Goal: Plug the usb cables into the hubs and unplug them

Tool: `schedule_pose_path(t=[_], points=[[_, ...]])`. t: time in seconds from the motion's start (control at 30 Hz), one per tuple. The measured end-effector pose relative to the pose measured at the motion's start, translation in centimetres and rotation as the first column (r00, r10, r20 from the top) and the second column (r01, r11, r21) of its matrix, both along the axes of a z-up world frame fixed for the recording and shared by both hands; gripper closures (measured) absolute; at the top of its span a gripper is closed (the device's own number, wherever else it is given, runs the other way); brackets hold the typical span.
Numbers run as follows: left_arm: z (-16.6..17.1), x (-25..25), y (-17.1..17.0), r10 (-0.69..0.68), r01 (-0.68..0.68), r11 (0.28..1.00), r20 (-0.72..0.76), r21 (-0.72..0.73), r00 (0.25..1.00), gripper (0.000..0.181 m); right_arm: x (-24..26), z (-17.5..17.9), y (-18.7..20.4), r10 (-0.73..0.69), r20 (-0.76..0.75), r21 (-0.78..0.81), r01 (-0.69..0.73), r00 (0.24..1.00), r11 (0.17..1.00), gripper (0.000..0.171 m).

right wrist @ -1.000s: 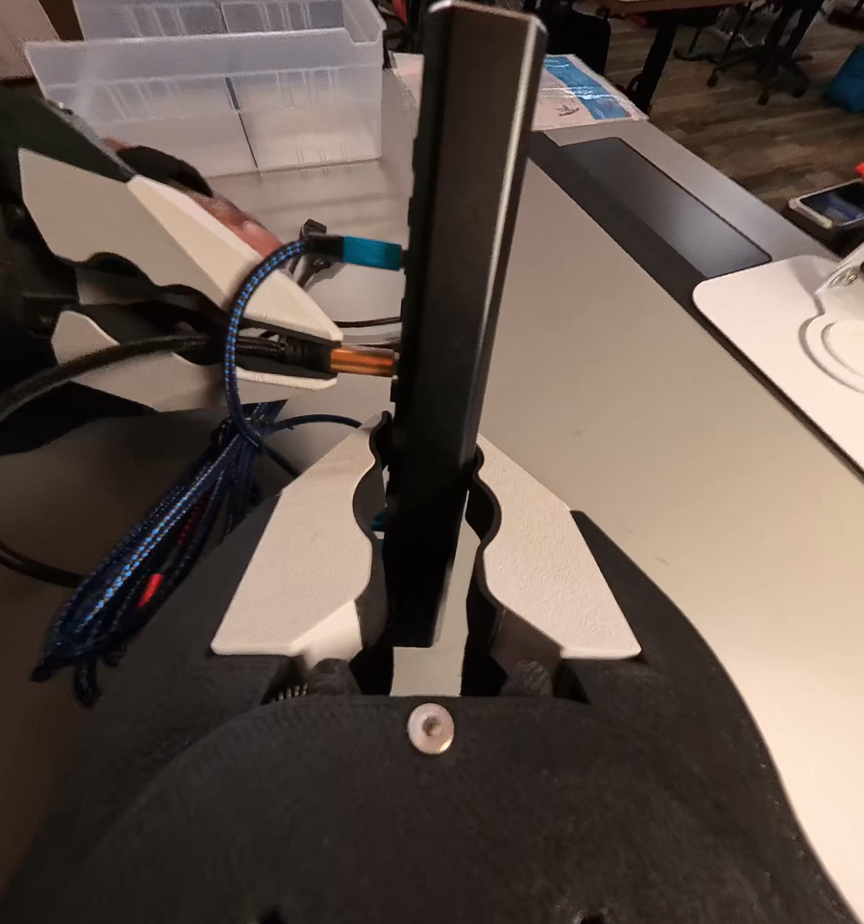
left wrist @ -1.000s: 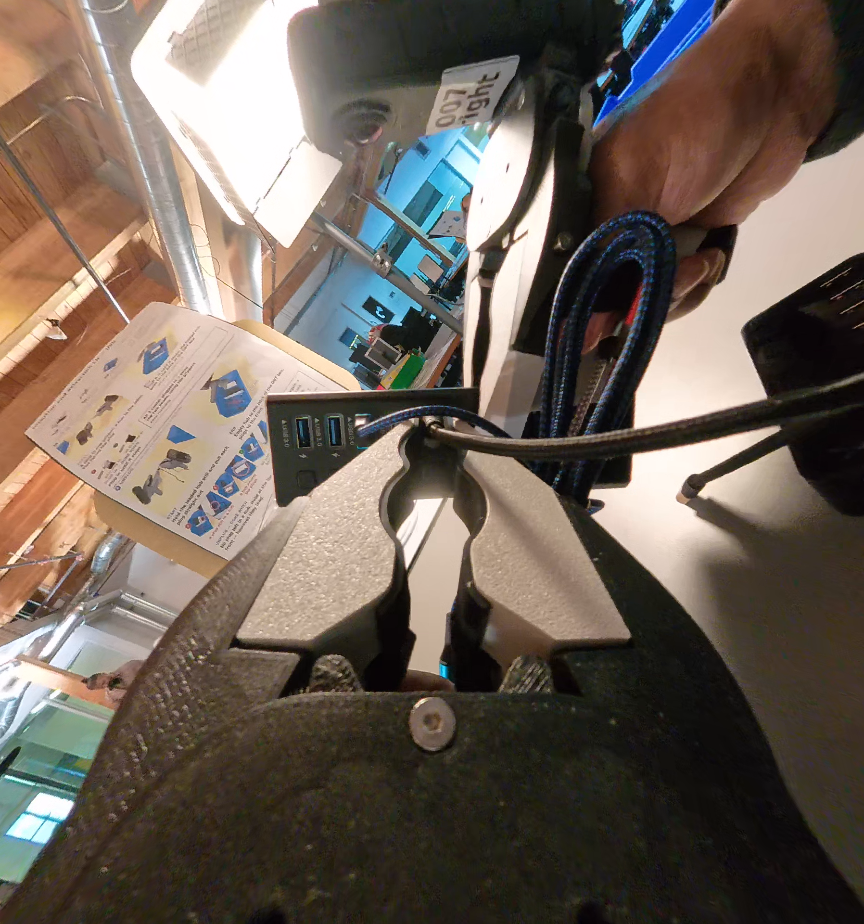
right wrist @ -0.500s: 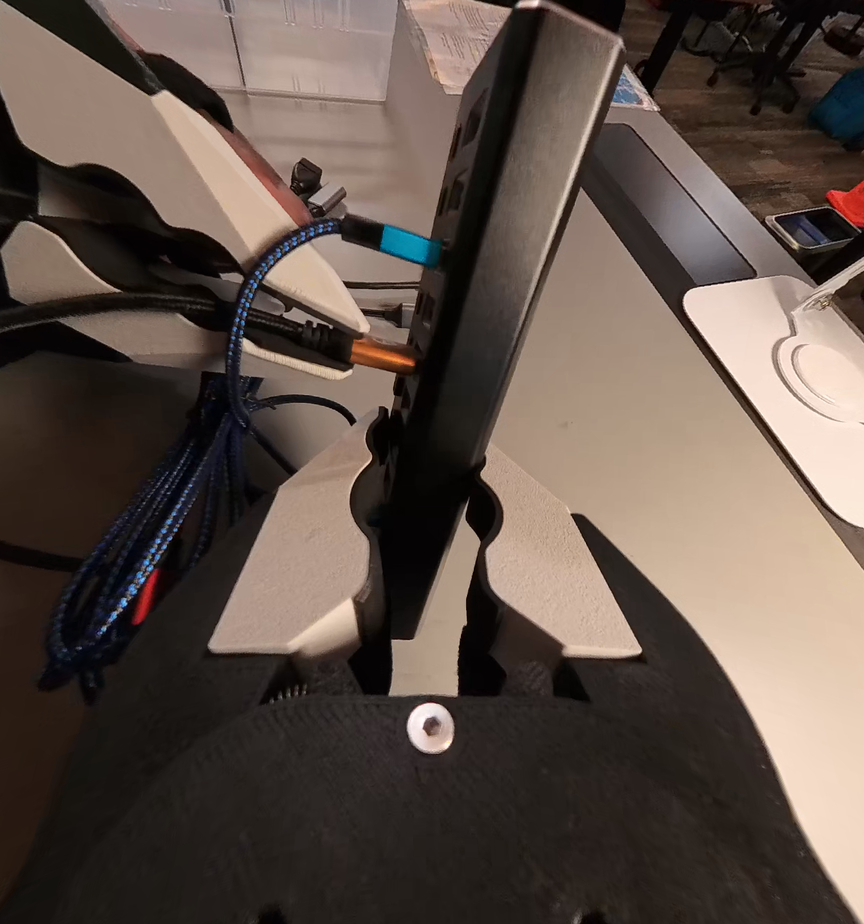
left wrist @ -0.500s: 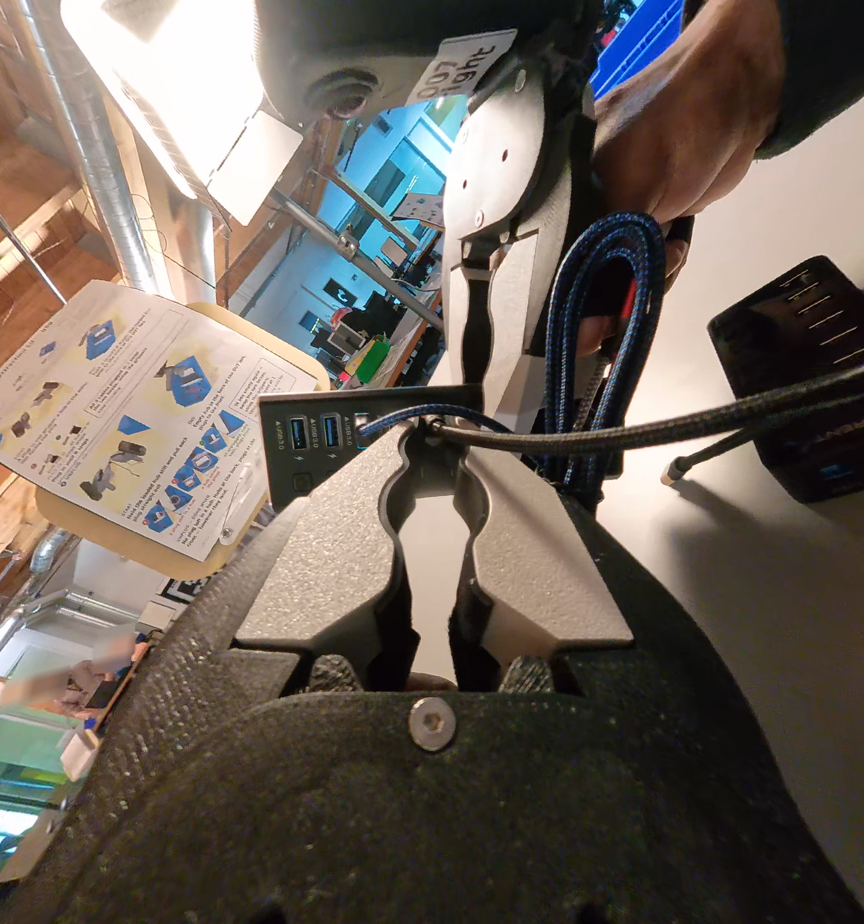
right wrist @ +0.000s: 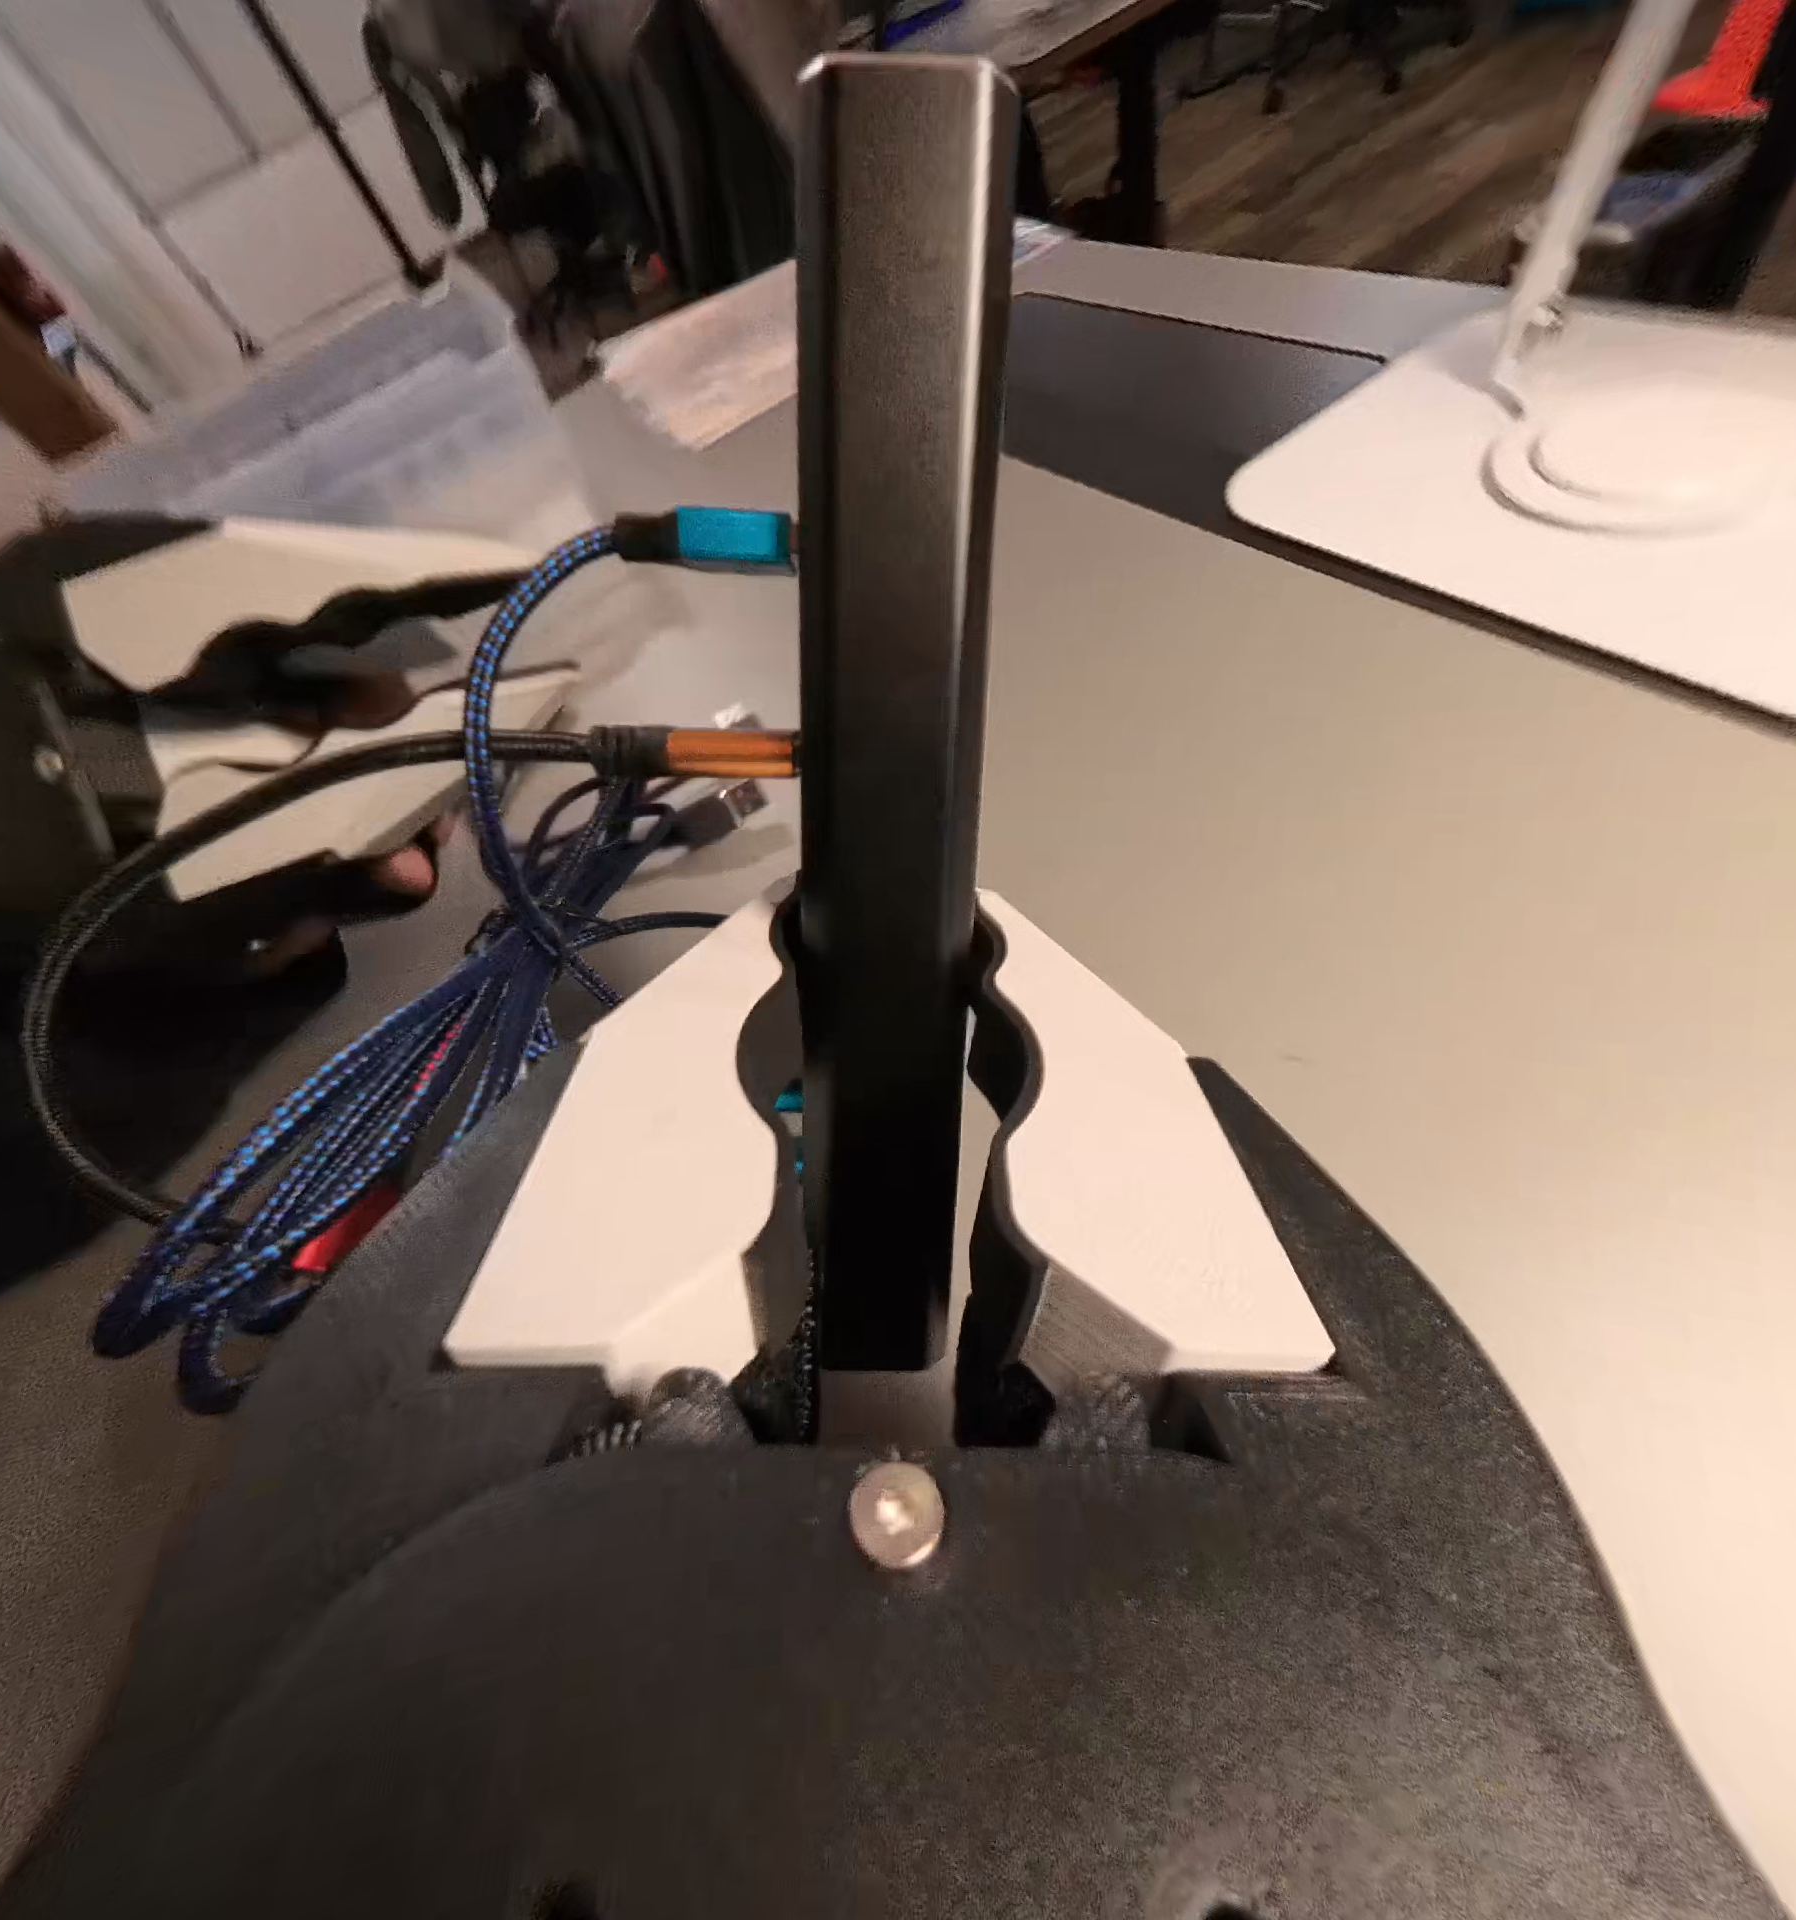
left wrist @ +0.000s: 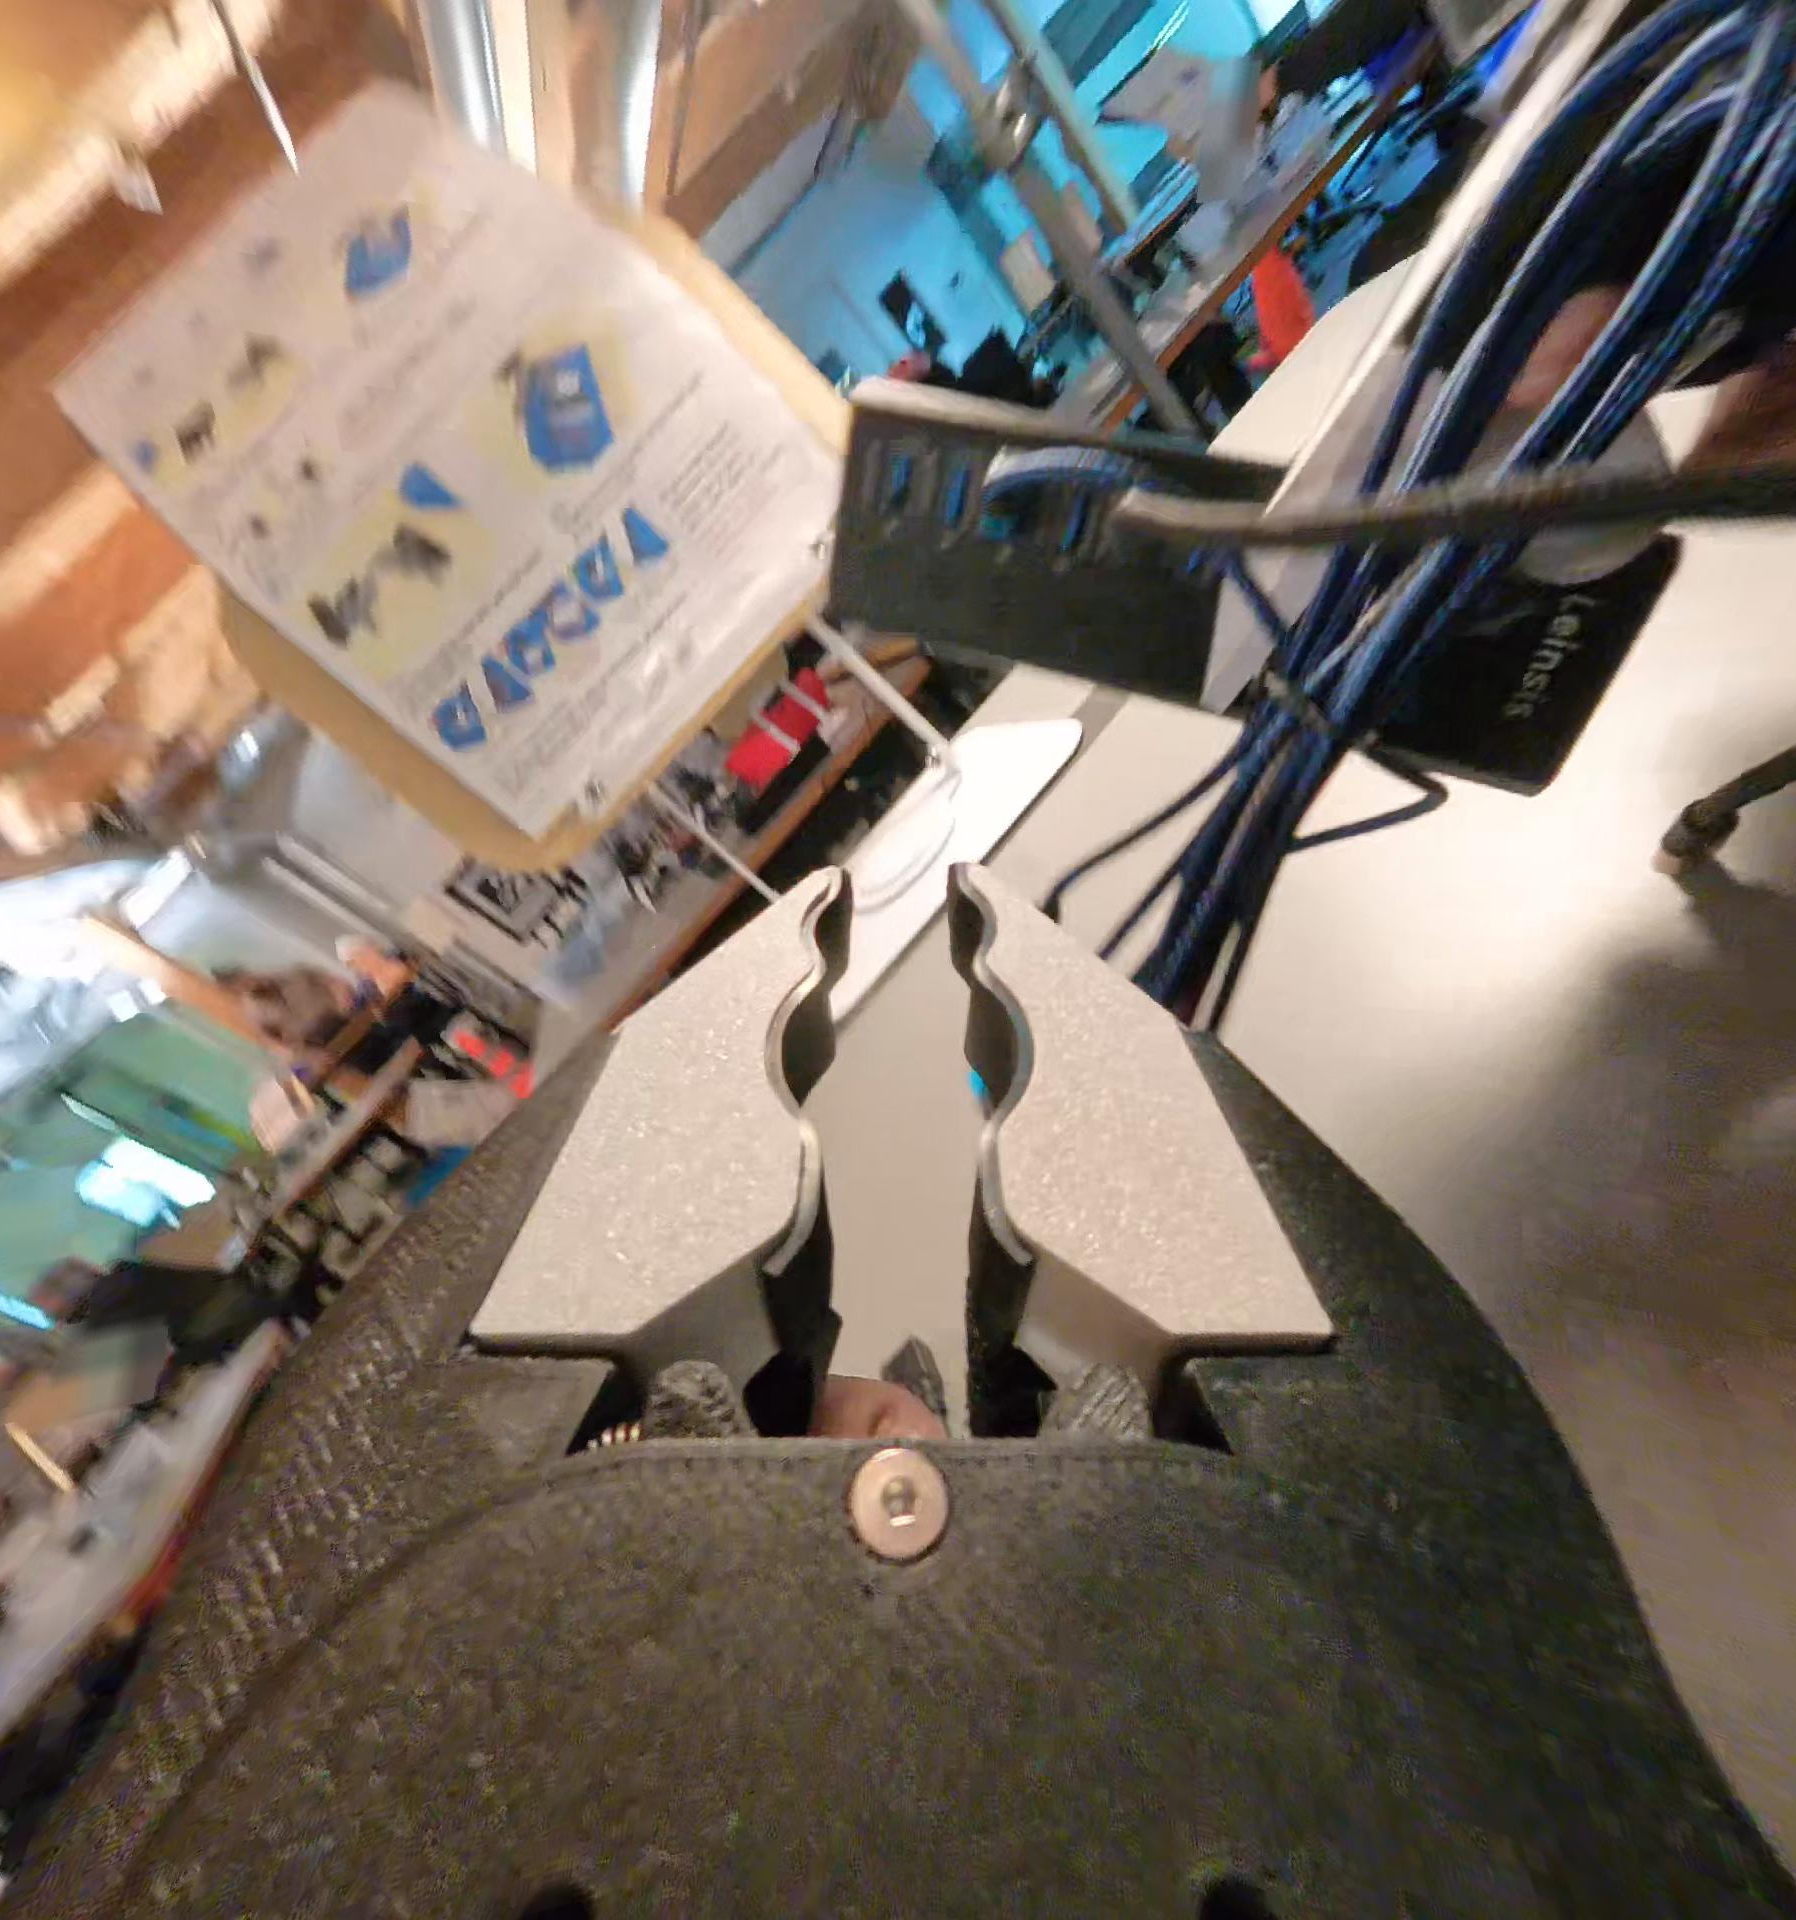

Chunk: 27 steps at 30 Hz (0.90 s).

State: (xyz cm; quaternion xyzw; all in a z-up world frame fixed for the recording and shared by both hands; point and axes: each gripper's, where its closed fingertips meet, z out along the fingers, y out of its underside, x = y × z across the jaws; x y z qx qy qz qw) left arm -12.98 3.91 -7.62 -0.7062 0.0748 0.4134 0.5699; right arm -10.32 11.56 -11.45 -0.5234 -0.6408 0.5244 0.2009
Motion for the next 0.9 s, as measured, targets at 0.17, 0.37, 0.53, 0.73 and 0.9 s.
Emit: schedule_pose_path(t=[0.17,0.37,0.53,0.73,0.9], points=[[-1.8,0.4,1.0,-0.115,0.083,0.992,0.436,0.092,0.893,0.16,-0.8,-0.7,2.9,-0.116,0.132,-0.356,0.156,0.985,0.921,0.145],[-3.1,3.3,3.2,-0.348,0.196,0.938,0.798,0.288,0.492,0.161,-0.6,0.4,1.8,-0.067,0.166,-0.593,0.154,0.984,0.79,0.145],[-1.9,5.8,4.0,-0.53,0.21,0.84,0.839,0.5,0.119,0.156,-0.4,2.4,-0.7,-0.037,0.091,-0.667,0.089,0.995,0.74,0.145],[-1.2,6.0,4.1,-0.607,0.107,0.777,0.784,0.62,-0.13,0.151,-0.5,3.9,-1.1,-0.103,0.025,-0.71,0.09,0.994,0.699,0.145],[-1.3,5.9,4.2,-0.596,0.087,0.788,0.79,0.61,-0.142,0.142,-0.4,4.8,-0.7,-0.14,-0.019,-0.735,0.081,0.99,0.673,0.145]])
